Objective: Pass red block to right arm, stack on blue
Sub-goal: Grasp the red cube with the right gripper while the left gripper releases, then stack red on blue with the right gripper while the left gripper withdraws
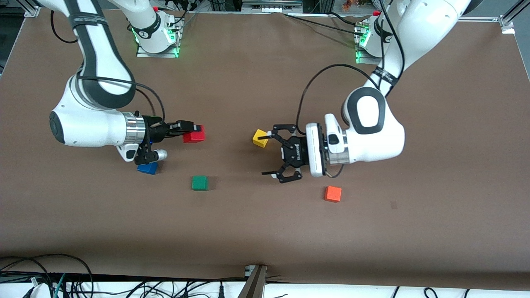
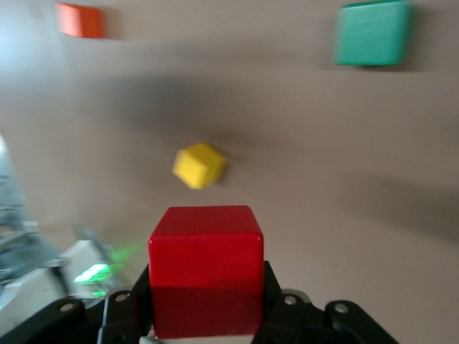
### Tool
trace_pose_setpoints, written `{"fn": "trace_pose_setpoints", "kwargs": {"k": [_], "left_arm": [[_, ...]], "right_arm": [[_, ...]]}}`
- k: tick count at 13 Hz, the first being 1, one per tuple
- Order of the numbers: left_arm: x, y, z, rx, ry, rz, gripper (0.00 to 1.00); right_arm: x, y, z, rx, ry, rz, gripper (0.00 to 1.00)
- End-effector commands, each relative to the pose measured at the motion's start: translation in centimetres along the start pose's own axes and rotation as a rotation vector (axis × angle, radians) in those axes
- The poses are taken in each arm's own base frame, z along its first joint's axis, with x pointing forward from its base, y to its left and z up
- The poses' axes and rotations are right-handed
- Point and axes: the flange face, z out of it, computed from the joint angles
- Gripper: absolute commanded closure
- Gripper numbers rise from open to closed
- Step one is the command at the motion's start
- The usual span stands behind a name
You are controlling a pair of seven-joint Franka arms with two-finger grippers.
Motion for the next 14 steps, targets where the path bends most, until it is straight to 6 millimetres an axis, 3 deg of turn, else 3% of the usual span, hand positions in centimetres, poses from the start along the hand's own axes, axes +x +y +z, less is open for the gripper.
{"fn": "trace_pose_setpoints", "kwargs": {"k": [1,4,5,7,9,11,14], "left_arm": [[1.0,-0.5,-3.6,-0.021,-0.069,0.065,0.00],[2.1,-1.8,-10.3,-0.050,-0.220,0.160,0.00],[2.4,-1.6,-12.1,-0.074,-0.264,0.178,0.00],[3.2,-1.8,-17.7,-0.035,-0.352,0.196,0.00],[4.7,-0.4,-21.6,0.017,-0.444,0.182,0.00],[7.5,2.6,-25.1,0.068,-0.566,0.131,0.00],[11.9,7.3,-28.7,0.240,-0.777,0.040,0.00]], "right_arm": [[0.2,1.4,-1.5,-0.261,0.030,-0.058,1.00],[1.1,5.9,-2.7,-0.503,0.056,-0.086,1.00],[1.4,8.0,-2.9,-0.529,0.064,-0.071,1.00],[2.0,12.0,-2.6,-0.554,0.093,-0.062,1.00],[2.3,14.3,-0.5,-0.573,0.123,-0.069,1.00],[2.8,16.2,1.1,-0.584,0.147,-0.065,1.00],[2.8,17.0,2.6,-0.595,0.129,-0.061,1.00]]}}
